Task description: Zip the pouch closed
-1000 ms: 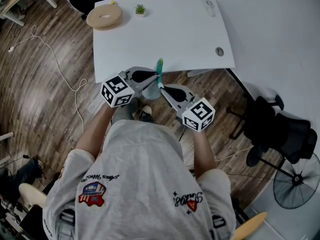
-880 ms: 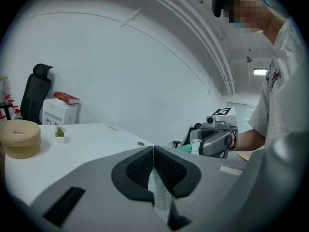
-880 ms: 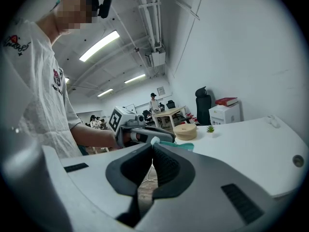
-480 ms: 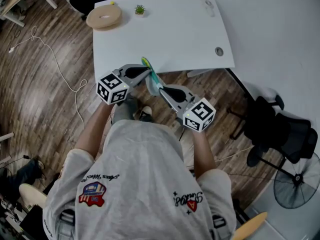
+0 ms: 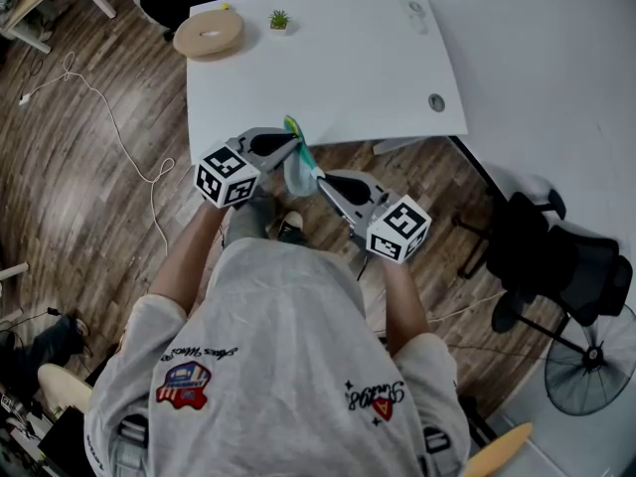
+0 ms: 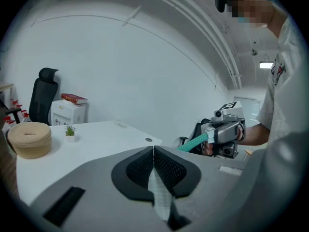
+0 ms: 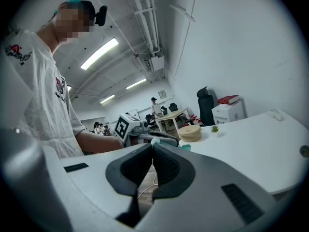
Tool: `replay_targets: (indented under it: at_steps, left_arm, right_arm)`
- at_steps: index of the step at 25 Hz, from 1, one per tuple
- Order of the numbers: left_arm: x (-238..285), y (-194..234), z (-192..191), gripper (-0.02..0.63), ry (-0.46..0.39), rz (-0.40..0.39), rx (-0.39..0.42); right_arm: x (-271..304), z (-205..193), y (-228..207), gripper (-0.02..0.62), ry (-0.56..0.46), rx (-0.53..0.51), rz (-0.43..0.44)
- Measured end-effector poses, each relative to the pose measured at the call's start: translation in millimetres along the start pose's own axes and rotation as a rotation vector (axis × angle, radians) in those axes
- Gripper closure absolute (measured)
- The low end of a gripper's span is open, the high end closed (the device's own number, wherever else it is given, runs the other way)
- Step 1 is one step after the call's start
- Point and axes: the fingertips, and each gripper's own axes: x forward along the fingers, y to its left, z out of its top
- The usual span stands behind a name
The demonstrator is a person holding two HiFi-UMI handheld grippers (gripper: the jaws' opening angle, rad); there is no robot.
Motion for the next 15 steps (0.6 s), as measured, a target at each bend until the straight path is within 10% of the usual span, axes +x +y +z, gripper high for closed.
replay_targets:
  at_steps: [15]
  left_arm:
    - [-9, 17, -5, 0.598, -0.014, 0.034, -0.055]
  right_arm:
    - [-4, 6, 5, 0.583, -0.037, 0.042, 0.026]
